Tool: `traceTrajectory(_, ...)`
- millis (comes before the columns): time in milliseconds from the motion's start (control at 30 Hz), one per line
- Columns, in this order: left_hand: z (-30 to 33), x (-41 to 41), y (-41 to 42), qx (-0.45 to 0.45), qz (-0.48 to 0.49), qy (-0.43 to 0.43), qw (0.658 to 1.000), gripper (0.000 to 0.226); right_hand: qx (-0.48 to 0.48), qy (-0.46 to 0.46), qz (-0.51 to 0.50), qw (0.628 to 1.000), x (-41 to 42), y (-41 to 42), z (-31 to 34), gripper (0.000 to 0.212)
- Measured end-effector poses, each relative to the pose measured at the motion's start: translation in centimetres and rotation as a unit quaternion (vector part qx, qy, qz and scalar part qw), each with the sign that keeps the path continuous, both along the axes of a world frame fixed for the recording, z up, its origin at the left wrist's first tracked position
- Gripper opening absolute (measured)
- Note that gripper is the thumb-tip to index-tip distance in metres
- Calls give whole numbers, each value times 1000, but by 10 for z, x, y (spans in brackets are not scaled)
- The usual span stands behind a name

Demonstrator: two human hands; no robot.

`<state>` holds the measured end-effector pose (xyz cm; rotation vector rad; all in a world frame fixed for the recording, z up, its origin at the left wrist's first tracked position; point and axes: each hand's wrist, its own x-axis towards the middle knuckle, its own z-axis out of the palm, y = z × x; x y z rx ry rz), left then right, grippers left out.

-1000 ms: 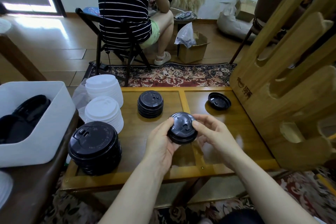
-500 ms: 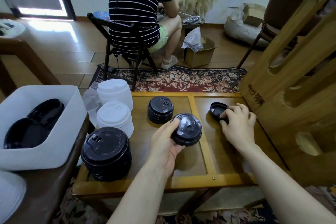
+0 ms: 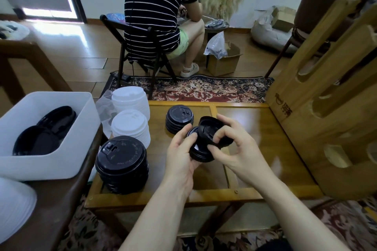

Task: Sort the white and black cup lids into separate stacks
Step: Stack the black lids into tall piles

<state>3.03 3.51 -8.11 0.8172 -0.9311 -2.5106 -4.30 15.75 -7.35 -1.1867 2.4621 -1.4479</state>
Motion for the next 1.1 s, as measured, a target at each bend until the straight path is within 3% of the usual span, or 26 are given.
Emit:
traceTrajectory(300, 3, -1, -6, 5, -3, 17, 1000, 32, -33, 22, 6, 999, 3, 0, 0, 7)
traceTrajectory(467, 1, -3, -9, -8, 1, 12, 1000, 31, -224, -142, -67, 962, 1, -2, 13, 13)
traceTrajectory(600, -1, -3, -10, -11, 2, 9, 1000, 31, -288, -314, -95, 900, -1, -3, 18, 32)
traceTrajectory(767, 0, -2, -5, -25, -41, 19, 999, 28, -222, -416, -176, 864, -7, -13, 8, 44)
traceTrajectory(933, -2, -1, -1, -38, -68, -14, 997, 25, -187, -414, -199, 868, -5, -12, 8, 32)
traceTrajectory(1100, -2, -2, 1, -49, -95, -20, 994, 25, -131, -354, -172, 910, -2, -11, 5, 30)
